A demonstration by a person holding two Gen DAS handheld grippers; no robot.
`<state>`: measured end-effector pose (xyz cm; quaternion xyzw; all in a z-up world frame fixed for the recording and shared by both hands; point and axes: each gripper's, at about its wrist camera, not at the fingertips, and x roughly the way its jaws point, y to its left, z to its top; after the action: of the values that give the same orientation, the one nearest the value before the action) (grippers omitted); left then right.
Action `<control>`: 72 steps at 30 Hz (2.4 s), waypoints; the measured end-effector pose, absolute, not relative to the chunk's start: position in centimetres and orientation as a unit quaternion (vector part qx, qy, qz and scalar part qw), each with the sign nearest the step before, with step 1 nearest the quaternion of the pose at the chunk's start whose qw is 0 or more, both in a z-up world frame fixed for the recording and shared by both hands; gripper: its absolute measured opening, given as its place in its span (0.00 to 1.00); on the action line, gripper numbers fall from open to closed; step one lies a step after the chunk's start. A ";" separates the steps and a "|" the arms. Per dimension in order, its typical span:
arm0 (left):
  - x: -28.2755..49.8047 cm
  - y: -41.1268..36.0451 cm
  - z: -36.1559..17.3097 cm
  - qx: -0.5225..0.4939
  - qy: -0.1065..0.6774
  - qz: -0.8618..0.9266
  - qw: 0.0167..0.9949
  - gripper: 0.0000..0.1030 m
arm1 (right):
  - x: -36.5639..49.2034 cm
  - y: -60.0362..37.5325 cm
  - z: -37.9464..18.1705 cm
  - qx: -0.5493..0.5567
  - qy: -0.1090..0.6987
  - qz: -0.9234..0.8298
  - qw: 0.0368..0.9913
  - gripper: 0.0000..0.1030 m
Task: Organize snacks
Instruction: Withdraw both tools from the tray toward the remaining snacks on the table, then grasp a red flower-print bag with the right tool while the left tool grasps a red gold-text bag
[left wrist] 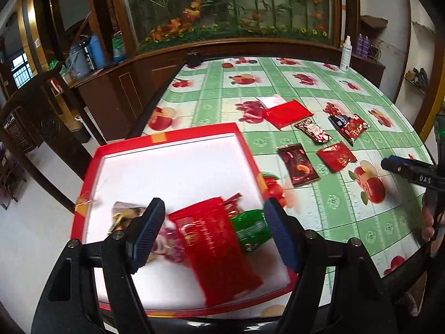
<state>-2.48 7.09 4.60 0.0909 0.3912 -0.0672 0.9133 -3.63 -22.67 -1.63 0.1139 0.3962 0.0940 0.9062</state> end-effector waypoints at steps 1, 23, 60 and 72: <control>-2.5 6.8 4.5 0.093 0.393 -0.069 0.912 0.72 | -3.5 -23.2 -1.7 0.122 0.394 0.091 0.906 0.67; -2.4 0.4 4.9 0.135 0.398 -0.117 0.900 0.72 | 6.1 -27.3 -0.5 0.274 0.427 0.069 0.859 0.70; 5.1 -13.5 -1.0 0.158 0.434 -0.160 0.872 0.71 | 4.9 -35.0 -3.8 0.345 0.467 0.052 0.813 0.30; 3.5 -14.7 -2.7 0.126 0.453 -0.252 0.846 0.78 | 5.0 -34.7 -3.9 0.339 0.466 0.052 0.815 0.29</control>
<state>3.47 -14.70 -2.66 0.1257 0.4532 -0.2520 0.8458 5.02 -34.69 -3.86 0.3389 0.4664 0.0523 0.8154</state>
